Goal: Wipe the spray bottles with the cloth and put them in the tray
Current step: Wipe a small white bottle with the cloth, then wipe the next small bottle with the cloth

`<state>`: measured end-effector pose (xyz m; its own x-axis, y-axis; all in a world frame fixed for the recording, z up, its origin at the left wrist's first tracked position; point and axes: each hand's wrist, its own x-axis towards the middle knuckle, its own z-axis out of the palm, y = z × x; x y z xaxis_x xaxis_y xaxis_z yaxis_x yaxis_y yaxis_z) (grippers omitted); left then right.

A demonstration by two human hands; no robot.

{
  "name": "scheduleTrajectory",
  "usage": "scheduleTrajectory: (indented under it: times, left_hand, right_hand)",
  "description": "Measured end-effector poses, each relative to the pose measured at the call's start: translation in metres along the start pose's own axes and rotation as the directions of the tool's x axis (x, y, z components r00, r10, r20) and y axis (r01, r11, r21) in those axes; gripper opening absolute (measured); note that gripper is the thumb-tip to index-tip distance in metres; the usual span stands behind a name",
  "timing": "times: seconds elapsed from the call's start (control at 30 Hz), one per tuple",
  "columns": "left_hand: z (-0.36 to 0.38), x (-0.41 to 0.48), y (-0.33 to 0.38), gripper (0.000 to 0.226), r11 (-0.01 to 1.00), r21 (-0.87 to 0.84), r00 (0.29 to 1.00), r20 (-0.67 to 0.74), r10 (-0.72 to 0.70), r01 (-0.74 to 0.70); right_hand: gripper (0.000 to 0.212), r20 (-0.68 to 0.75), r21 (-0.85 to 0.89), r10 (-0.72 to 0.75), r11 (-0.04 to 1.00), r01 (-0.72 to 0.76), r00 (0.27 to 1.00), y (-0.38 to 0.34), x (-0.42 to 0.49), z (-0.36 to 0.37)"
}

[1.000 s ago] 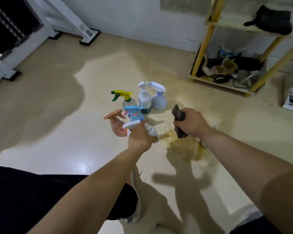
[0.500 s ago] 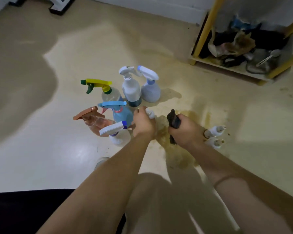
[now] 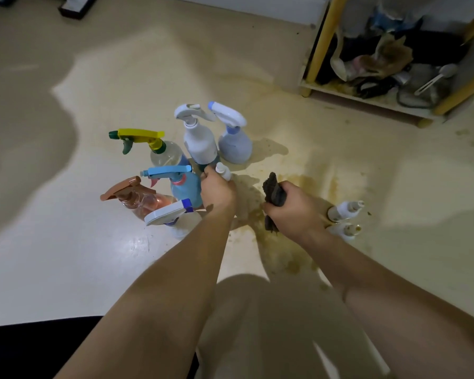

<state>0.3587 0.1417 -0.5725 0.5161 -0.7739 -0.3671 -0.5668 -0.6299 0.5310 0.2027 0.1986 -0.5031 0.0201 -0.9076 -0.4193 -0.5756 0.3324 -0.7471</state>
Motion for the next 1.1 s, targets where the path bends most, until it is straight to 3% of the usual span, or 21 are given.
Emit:
scheduleTrajectory:
  times: [0.27,0.37,0.47,0.57,0.77,1.1]
  left_hand:
    - [-0.019,-0.047,-0.005,0.057,0.991,-0.065,0.984,0.146,-0.106,0.116]
    - [-0.029,-0.067,-0.004,0.058,0.997,-0.063,0.99,0.133,-0.037,0.046]
    - [-0.039,-0.089,0.009,0.052,0.993,0.01,0.981,0.159,0.114,-0.117]
    - [-0.041,-0.115,0.028,0.047,0.971,-0.005,0.93,0.287,0.229,-0.238]
    - [-0.018,-0.152,0.049,0.048,0.89,0.032,0.838,0.356,0.415,-0.454]
    - [0.023,-0.121,0.043,0.064,0.9,0.114,0.864,0.353,0.358,-0.42]
  right_hand:
    - [0.01,-0.078,-0.062,-0.043,0.997,0.038,0.996,-0.016,-0.019,-0.036]
    - [0.009,-0.138,-0.003,-0.045,0.999,0.045,0.989,-0.028,-0.036,-0.064]
    - [0.009,-0.203,0.007,-0.05,0.999,0.053,0.978,-0.032,-0.057,-0.096]
    - [0.012,-0.278,-0.001,-0.036,0.999,0.037,0.96,-0.023,-0.079,-0.125]
    - [0.017,-0.336,-0.044,0.069,0.995,-0.088,0.939,0.023,-0.122,-0.158]
    - [0.009,-0.267,-0.026,0.182,0.98,-0.196,0.946,0.08,-0.123,-0.147]
